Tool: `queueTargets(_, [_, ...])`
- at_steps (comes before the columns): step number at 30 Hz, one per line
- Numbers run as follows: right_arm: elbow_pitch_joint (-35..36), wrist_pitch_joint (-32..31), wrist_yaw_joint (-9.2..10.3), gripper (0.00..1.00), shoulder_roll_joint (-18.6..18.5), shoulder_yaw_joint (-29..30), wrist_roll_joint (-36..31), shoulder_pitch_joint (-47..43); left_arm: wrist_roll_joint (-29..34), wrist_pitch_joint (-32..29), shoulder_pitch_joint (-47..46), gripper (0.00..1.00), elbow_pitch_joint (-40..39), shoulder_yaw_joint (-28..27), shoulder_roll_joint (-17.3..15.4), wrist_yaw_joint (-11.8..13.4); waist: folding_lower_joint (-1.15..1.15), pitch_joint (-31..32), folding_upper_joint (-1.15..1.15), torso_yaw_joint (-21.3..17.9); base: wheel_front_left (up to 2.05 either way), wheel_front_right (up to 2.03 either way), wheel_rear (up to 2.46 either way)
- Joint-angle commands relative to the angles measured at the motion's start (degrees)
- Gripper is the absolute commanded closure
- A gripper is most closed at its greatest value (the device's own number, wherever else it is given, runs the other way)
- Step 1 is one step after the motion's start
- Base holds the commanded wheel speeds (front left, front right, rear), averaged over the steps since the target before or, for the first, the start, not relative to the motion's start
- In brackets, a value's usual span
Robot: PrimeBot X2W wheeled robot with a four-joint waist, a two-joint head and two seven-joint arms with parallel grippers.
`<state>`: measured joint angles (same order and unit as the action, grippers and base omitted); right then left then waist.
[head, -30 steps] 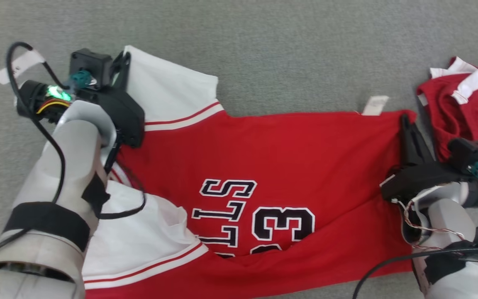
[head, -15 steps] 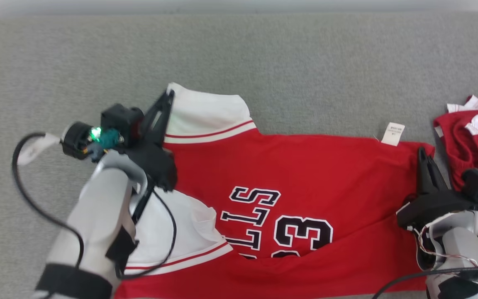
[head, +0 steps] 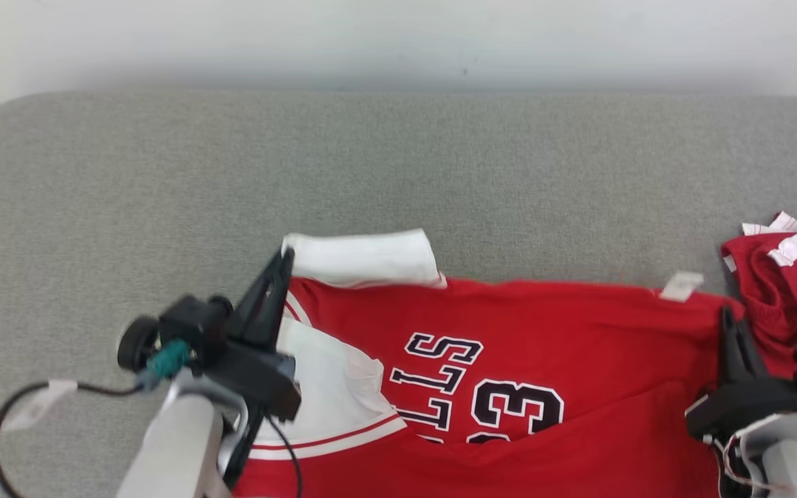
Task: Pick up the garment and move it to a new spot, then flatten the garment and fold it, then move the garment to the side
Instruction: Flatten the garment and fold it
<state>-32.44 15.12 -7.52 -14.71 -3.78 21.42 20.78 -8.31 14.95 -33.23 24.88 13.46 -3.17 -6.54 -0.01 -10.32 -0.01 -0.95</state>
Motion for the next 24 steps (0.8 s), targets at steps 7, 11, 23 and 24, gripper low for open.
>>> queueTargets(7, [1.0, 0.0, 0.06, 1.0, -0.7, -1.4, 1.7, -5.0, 0.1, 0.3, 9.4, 1.0, -4.6, -1.1, 0.0, -0.5, 0.01, 1.8, 0.01, 1.0, 0.0, 0.0, 0.0])
queueTargets(11, [1.4, 0.0, 0.06, 1.0, -1.2, -2.2, 3.1, -7.0, 0.7, 0.3, 13.3, 1.0, -6.5, -1.2, 0.0, -0.6, 0.01, 2.4, 0.01, 1.0, 0.0, 0.0, 0.0])
queueTargets(23, [1.7, 0.0, 0.06, 1.0, -0.7, -2.7, 4.5, -10.7, 0.9, 0.3, 20.7, 1.0, -6.6, -0.8, 0.2, -0.8, 0.01, 3.8, 0.01, 1.0, 0.0, 0.0, 0.0])
queueTargets(24, [1.8, 0.0, 0.06, 1.0, -0.6, -2.7, 4.6, -10.8, 0.9, 0.3, 20.9, 1.0, -6.5, -1.1, 0.2, -0.8, 0.01, 3.9, 0.01, 1.0, 0.0, 0.0, 0.0])
